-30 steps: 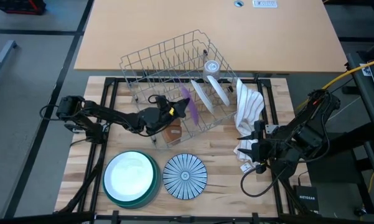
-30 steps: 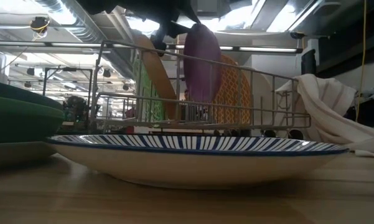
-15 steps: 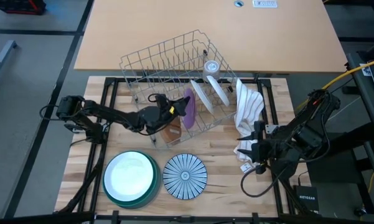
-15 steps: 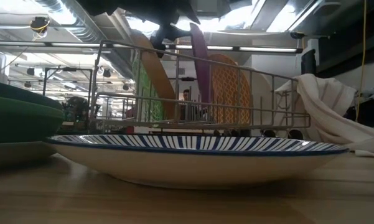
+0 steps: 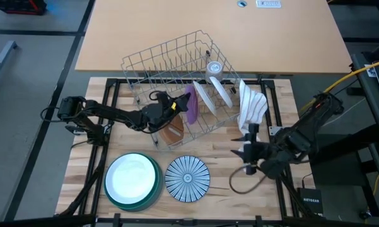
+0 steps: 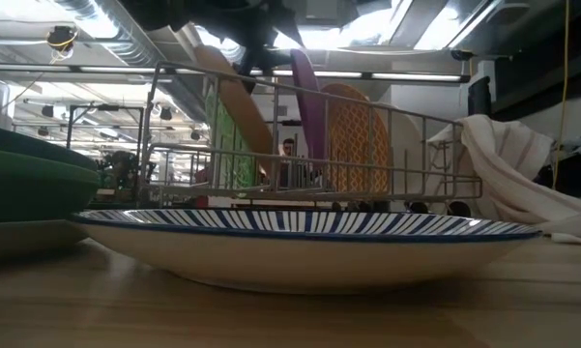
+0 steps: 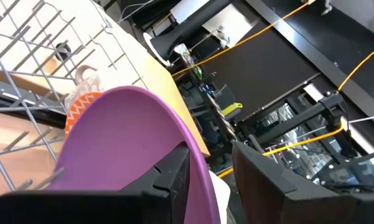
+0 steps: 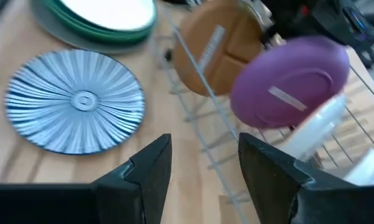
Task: Sort dishes
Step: Put the violet plate into the dish rack
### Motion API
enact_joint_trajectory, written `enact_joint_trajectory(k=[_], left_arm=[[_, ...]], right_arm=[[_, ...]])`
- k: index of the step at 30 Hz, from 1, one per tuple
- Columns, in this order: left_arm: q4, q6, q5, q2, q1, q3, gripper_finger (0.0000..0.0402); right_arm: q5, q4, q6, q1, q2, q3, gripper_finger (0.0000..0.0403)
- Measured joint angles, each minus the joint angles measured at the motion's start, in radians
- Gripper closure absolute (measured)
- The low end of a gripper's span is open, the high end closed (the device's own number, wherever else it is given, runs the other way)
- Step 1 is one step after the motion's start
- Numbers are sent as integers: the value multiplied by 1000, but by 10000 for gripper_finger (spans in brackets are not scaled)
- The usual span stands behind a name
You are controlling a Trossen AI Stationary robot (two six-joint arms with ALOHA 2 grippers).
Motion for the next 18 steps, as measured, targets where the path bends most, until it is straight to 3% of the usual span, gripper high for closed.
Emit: enact_joint_trajectory(k=[4, 8, 14, 18], left_arm=[[1, 16, 1, 0, -1, 0, 290], [1, 23, 2, 0, -1, 0, 290], [3, 48, 3, 0, -8, 0, 290], [3, 99, 3, 0, -18, 0, 290]], right_arm=[[1, 8, 10, -83, 0, -24, 212], [-11, 103, -80, -189, 0, -41, 212], [-199, 355, -314, -357, 6, -42, 212], [-305, 517, -375, -461, 22, -42, 212]])
